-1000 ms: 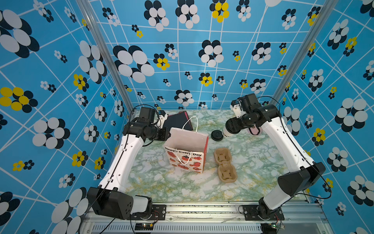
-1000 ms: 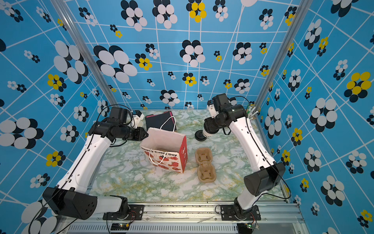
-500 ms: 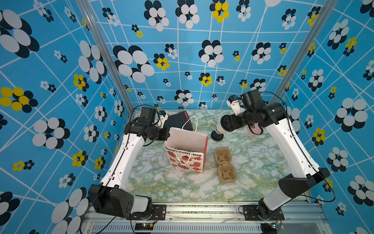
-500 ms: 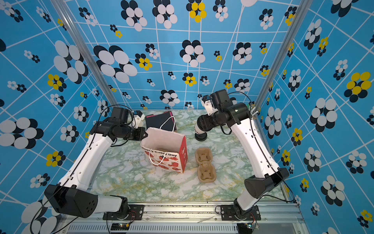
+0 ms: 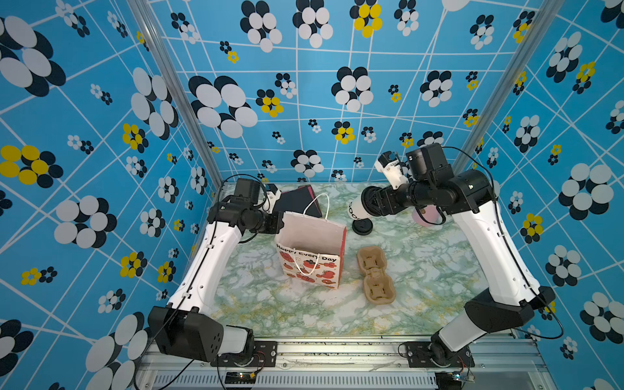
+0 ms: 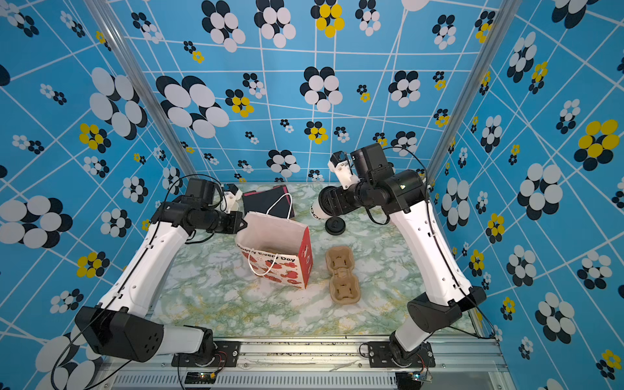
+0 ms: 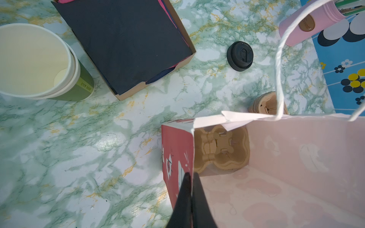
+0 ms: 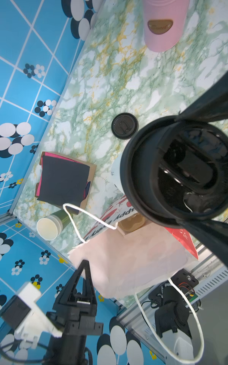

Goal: Pack a coffee takeout order
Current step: Place the coffee cup in the cup tray.

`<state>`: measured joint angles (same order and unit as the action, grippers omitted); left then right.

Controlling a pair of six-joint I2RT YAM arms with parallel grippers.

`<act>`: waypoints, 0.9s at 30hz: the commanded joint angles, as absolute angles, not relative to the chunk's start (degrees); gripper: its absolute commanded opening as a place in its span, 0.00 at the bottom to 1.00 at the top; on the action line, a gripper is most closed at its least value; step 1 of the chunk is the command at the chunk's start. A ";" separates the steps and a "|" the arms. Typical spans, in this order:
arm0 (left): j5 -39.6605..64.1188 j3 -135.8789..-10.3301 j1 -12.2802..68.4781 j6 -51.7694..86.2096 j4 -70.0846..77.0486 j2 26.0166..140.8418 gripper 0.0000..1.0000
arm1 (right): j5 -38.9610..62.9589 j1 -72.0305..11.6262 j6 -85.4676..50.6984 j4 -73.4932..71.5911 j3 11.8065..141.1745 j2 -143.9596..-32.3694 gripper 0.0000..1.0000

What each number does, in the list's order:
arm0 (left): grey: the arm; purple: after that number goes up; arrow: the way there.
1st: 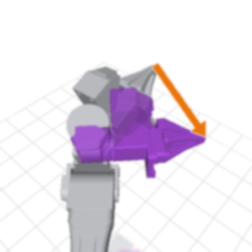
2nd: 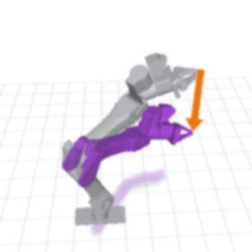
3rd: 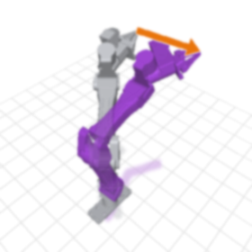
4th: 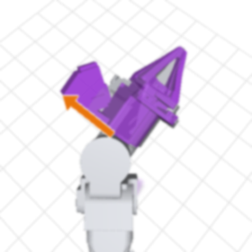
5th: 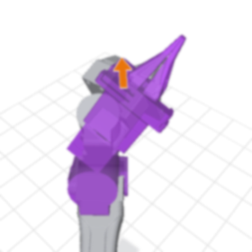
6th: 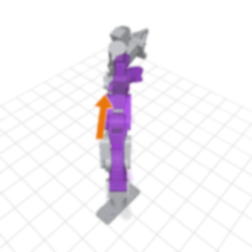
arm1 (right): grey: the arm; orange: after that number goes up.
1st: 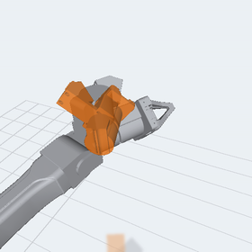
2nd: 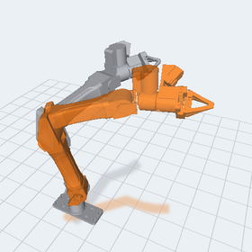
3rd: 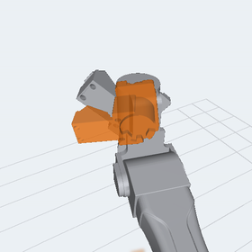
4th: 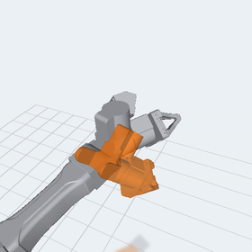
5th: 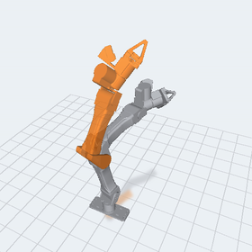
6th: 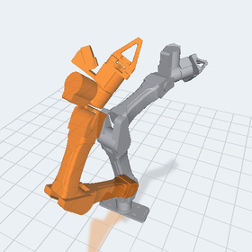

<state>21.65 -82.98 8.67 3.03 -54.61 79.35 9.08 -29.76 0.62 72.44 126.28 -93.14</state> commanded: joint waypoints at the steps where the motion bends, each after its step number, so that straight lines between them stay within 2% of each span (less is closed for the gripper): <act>1: 22.76 -82.46 8.33 2.82 -54.83 80.21 0.00 | 11.72 -31.25 0.08 74.27 129.15 -92.29 0.59; 19: 22.99 -82.50 8.31 2.99 -54.86 80.07 0.00 | 14.94 -41.14 0.76 75.50 135.24 -98.13 0.59; 27: 22.94 -82.34 8.32 2.90 -54.95 80.13 0.00 | 10.66 -46.04 2.35 77.96 137.60 -104.04 0.59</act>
<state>22.09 -82.98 8.67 3.03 -54.61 79.40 12.84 -44.77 1.06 75.31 135.35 -102.50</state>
